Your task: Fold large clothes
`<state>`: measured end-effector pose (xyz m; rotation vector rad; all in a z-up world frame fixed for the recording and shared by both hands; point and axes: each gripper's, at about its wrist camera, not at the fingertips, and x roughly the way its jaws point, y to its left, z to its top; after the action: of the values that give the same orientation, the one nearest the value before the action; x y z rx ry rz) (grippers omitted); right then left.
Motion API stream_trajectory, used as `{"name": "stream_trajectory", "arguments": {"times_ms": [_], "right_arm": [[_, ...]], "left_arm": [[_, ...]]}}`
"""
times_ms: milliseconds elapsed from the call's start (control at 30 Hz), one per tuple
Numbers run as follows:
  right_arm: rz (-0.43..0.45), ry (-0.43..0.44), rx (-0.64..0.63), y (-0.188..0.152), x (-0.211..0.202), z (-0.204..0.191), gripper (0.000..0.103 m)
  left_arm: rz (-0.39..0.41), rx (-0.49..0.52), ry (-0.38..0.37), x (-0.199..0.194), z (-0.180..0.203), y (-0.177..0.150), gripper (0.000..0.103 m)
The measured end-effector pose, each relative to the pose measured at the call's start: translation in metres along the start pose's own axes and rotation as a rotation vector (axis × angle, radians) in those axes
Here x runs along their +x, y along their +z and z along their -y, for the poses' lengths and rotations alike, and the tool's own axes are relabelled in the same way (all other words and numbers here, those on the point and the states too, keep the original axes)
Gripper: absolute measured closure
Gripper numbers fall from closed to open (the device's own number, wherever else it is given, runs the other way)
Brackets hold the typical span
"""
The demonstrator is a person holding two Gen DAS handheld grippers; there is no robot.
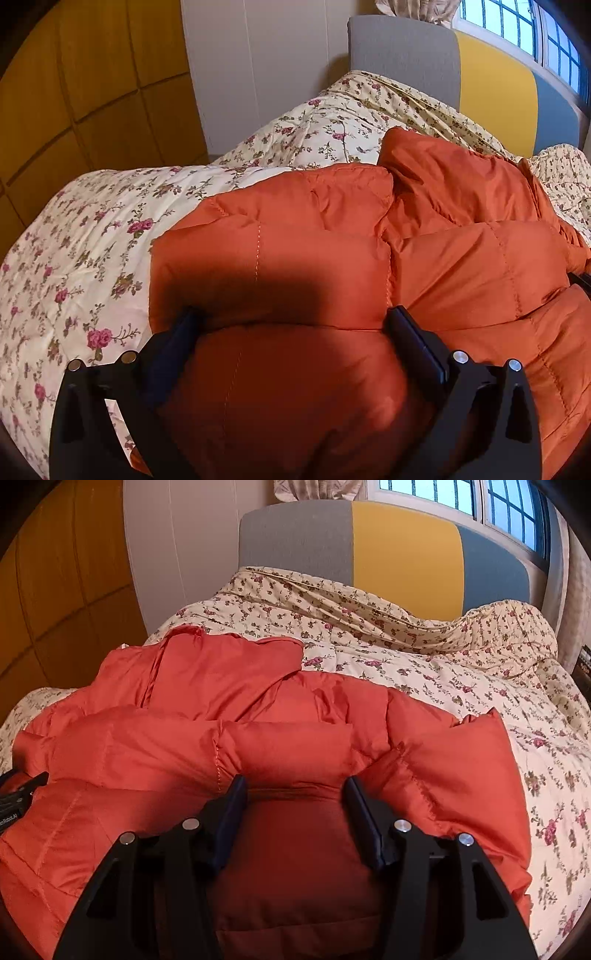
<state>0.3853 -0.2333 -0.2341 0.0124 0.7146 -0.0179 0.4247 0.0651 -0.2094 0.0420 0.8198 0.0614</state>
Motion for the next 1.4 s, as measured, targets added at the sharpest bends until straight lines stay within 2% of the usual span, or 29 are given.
{"name": "stream_trajectory", "arguments": {"times_ms": [100, 167, 400, 600, 767, 833, 1000, 1100, 1300, 1400], "right_arm": [[0.017, -0.033, -0.007, -0.001, -0.021, -0.002, 0.030], [0.045, -0.009, 0.004, -0.005, -0.039, -0.001, 0.028], [0.009, 0.034, 0.036, -0.033, -0.091, 0.005, 0.028], [-0.047, 0.074, 0.073, -0.074, -0.142, 0.016, 0.030], [-0.053, 0.066, 0.114, -0.119, -0.191, 0.047, 0.038], [-0.059, 0.060, 0.166, -0.139, -0.209, 0.068, 0.042], [-0.086, 0.041, 0.294, -0.190, -0.247, 0.121, 0.042], [-0.119, 0.052, 0.337, -0.216, -0.261, 0.141, 0.042], [-0.166, 0.086, 0.357, -0.251, -0.277, 0.151, 0.041], [-0.170, 0.104, 0.330, -0.263, -0.283, 0.146, 0.041]], "left_arm": [[-0.001, -0.004, -0.012, -0.010, -0.003, -0.003, 0.003], [0.023, -0.030, -0.053, -0.030, -0.010, -0.010, 0.003], [0.051, -0.088, -0.151, -0.086, -0.018, -0.047, 0.003], [-0.020, -0.096, -0.223, -0.116, -0.022, -0.094, 0.003], [0.020, -0.053, -0.225, -0.152, -0.032, -0.124, 0.003], [0.026, -0.045, -0.219, -0.160, -0.040, -0.132, 0.003], [0.041, -0.018, -0.199, -0.185, -0.063, -0.160, 0.003], [0.028, -0.032, -0.191, -0.194, -0.082, -0.177, 0.003], [-0.039, -0.095, -0.223, -0.198, -0.114, -0.212, 0.003], [-0.037, -0.106, -0.268, -0.204, -0.120, -0.228, 0.003]]}}
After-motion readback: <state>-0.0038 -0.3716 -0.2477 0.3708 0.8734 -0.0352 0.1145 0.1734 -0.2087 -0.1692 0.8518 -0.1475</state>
